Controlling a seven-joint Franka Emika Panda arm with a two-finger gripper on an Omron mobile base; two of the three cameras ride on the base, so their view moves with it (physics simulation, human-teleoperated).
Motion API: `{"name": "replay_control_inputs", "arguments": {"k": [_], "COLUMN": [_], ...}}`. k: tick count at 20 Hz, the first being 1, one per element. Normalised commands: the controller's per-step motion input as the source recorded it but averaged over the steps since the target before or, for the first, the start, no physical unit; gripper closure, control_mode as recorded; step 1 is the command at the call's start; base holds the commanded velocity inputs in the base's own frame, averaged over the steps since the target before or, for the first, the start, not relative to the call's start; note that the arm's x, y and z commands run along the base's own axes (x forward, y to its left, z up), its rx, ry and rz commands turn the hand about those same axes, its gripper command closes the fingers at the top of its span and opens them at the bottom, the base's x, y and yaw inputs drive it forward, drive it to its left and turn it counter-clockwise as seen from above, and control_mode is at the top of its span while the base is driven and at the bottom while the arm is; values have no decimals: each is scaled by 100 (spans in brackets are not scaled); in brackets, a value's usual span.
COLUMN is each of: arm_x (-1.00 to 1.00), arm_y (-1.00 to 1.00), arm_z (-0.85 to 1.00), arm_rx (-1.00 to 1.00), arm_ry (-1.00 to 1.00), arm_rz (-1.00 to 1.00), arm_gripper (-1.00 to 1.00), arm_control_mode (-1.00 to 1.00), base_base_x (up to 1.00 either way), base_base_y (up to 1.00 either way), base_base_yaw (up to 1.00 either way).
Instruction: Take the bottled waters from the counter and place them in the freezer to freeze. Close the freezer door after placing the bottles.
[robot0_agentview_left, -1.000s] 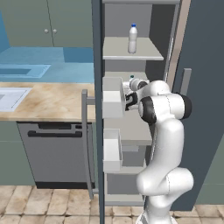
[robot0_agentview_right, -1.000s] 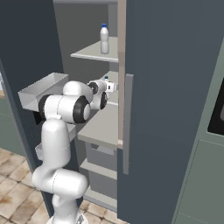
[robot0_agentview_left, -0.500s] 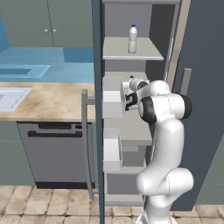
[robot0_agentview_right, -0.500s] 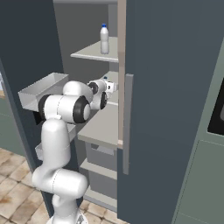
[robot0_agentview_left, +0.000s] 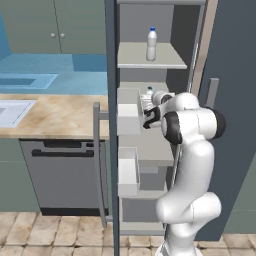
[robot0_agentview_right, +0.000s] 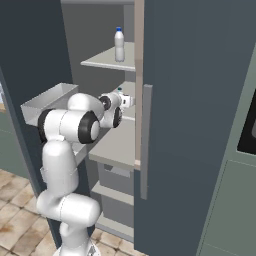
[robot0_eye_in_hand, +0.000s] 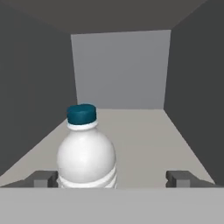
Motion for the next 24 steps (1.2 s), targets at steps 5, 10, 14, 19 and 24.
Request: {"name": "replay_control_inputs", "arguments": {"k": [5, 10, 14, 19, 24], "arm_x": [-65, -79, -84, -86, -78], "arm_y": [24, 7, 0, 0, 0], "arm_z": [48, 68, 57, 42, 22], "arm_rx": [0, 0, 0, 1, 0], "arm_ry": [2, 0, 1, 3, 13], "arm_rz": [0, 0, 0, 0, 0], "arm_gripper": [-100, -100, -100, -100, -100], "arm_control_mode": [-100, -100, -100, -100, -100], "base_base_x": [0, 0, 0, 0, 0], "base_base_y": [0, 0, 0, 0, 0], "base_base_yaw": [0, 0, 0, 0, 0]}}
